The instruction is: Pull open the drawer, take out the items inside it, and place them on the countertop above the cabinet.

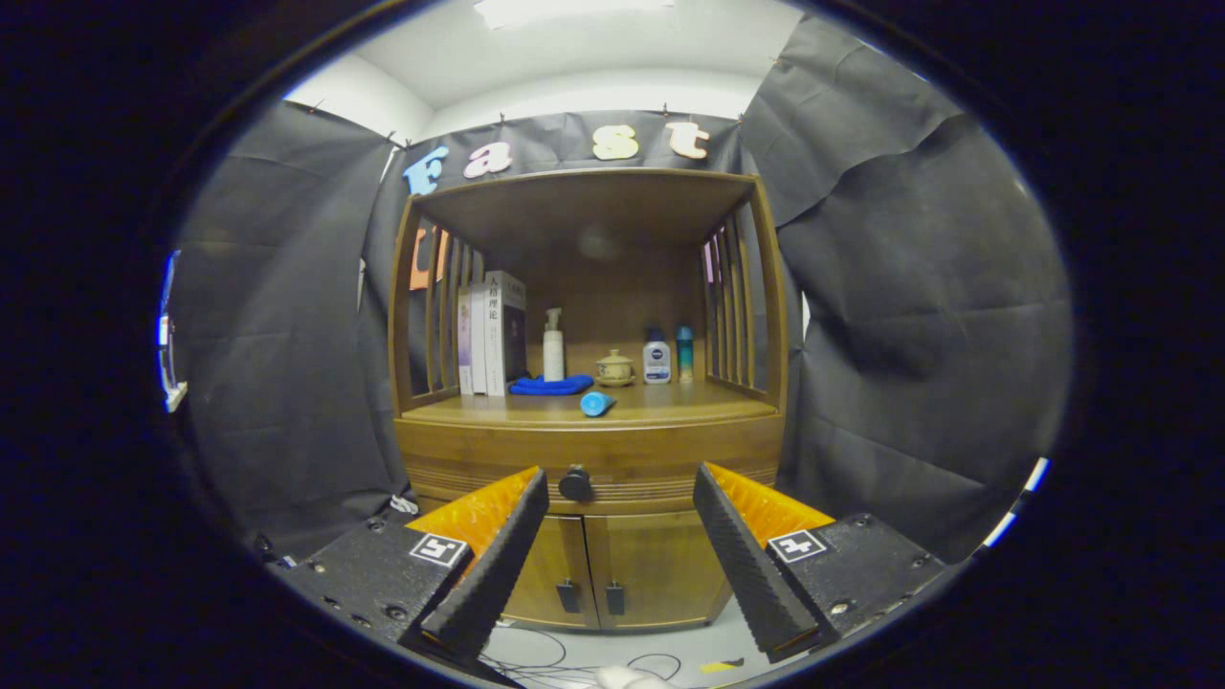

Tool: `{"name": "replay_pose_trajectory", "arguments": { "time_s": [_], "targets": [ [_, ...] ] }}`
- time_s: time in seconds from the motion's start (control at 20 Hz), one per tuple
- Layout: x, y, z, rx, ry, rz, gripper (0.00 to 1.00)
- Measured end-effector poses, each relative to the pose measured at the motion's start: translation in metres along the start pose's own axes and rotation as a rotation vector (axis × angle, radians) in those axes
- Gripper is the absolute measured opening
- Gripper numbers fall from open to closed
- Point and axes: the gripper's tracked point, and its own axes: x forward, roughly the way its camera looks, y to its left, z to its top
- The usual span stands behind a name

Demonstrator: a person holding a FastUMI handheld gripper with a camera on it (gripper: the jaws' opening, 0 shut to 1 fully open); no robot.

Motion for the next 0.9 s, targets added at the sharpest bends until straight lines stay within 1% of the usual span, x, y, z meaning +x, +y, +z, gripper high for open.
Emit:
{"name": "replay_pose_trajectory", "arguments": {
  "time_s": [0.9],
  "targets": [
    [-0.0006, 0.004, -0.0016, -0.006, -0.001, 0.006, 0.99]
  ]
}}
